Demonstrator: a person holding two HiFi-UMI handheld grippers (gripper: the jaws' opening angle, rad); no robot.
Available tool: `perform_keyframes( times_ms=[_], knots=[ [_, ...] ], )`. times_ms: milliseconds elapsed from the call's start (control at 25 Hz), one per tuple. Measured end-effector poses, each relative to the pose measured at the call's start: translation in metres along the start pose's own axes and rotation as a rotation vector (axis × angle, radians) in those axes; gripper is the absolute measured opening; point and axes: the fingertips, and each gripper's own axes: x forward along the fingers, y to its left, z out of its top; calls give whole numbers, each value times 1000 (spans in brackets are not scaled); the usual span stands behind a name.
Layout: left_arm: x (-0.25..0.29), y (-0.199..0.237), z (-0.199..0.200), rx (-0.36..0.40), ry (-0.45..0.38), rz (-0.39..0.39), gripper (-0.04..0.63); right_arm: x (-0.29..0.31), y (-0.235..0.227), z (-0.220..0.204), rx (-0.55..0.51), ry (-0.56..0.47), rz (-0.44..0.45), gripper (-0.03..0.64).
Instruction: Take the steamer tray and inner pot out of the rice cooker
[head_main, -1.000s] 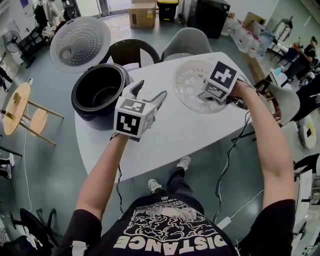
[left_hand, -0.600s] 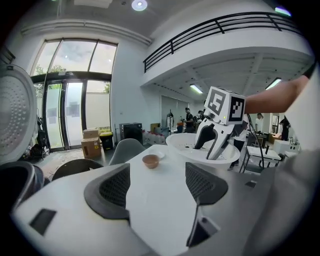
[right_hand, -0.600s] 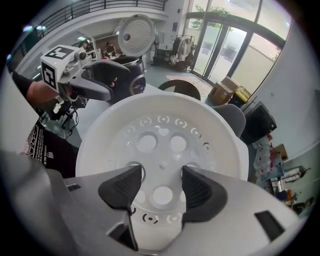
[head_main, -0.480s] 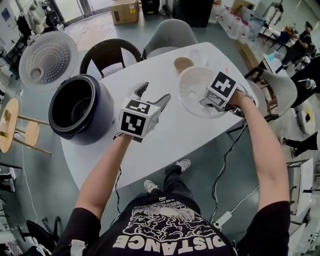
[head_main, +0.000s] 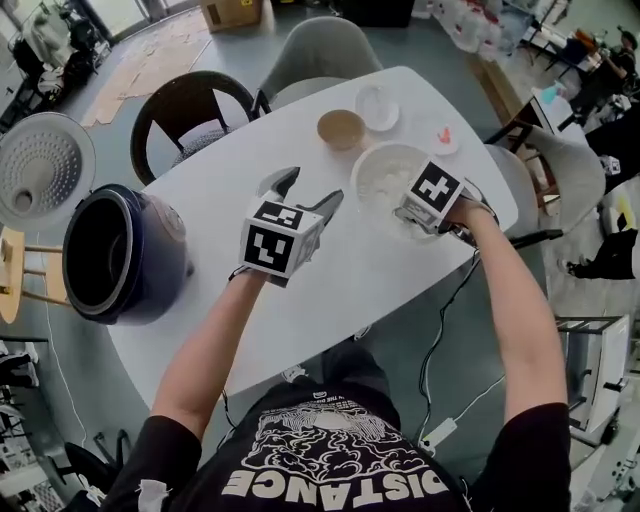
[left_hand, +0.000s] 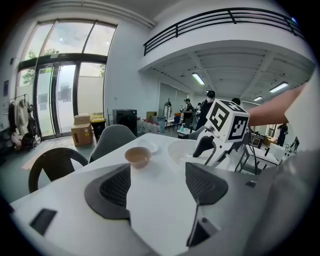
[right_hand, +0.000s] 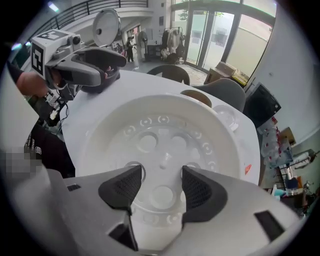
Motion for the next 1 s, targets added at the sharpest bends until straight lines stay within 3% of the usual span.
perform_keyframes(
  times_ms=[480, 760, 880, 1000],
  knots=[
    [92, 19, -8, -43, 93, 30, 339, 79, -65, -13, -49, 32, 59, 272],
    [90, 31, -17, -76, 99, 53, 339, 87, -61, -5, -97, 42, 50, 278],
    [87, 34, -14, -75, 87, 66, 339, 81, -70, -16, -89, 100, -7, 274],
    [72, 39, -8, -82, 71, 79, 339, 77, -56, 0, -73, 7, 42, 272]
  ],
)
